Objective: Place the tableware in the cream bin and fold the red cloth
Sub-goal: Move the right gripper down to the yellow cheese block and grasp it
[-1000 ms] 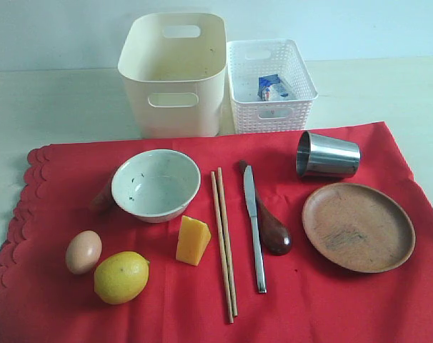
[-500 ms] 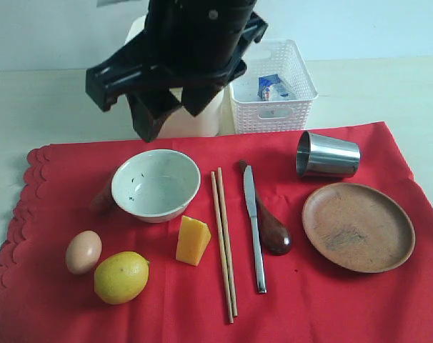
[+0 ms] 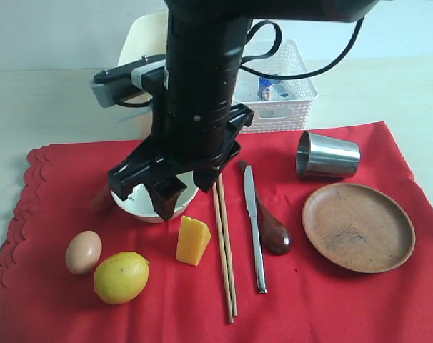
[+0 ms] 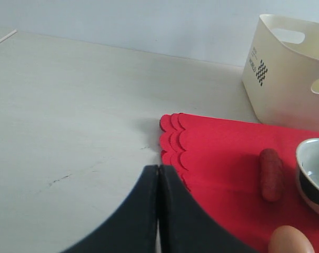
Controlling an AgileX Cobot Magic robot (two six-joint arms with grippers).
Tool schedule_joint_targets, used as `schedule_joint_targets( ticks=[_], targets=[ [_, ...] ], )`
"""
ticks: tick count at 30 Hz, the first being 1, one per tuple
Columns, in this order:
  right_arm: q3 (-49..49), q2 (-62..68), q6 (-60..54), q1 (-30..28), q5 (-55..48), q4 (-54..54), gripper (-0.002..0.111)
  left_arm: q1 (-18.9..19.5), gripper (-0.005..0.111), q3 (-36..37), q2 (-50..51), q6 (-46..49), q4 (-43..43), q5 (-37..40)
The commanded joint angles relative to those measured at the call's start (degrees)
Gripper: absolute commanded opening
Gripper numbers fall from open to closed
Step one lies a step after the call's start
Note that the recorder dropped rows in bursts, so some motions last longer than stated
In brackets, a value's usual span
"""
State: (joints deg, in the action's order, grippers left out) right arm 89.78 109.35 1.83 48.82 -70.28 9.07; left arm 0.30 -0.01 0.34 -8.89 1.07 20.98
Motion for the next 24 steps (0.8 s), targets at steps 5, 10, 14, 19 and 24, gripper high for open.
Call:
schedule_joint_targets(
  ticks=[5,10,14,19,24],
  targets=[
    [-0.26,4.6,1.31,0.14,0.32,-0.77,0.058,-0.24,0.0,0.01,-0.34,-0.09,0.04,-0.55],
    [-0.26,7.18,1.18,0.14,0.32,-2.3,0.058,-0.24,0.0,0.01,-0.34,-0.09,0.04,-0.55],
    [-0.26,8.69,-0.27,0.14,2.76,-3.52,0.058,-0.24,0.0,0.01,-0.34,-0.09,0.04,-0.55],
    [-0.26,10.27,-8.6,0.14,5.49,-5.06,0.058,-0.24,0.0,0.01,-0.34,-0.09,0.04,-0.55],
    [-0.26,11.68,-14.4,0.14,5.73,-5.17,0.058,-0.24,0.0,0.01,-0.34,-0.09,0.04,-0.55]
  ],
)
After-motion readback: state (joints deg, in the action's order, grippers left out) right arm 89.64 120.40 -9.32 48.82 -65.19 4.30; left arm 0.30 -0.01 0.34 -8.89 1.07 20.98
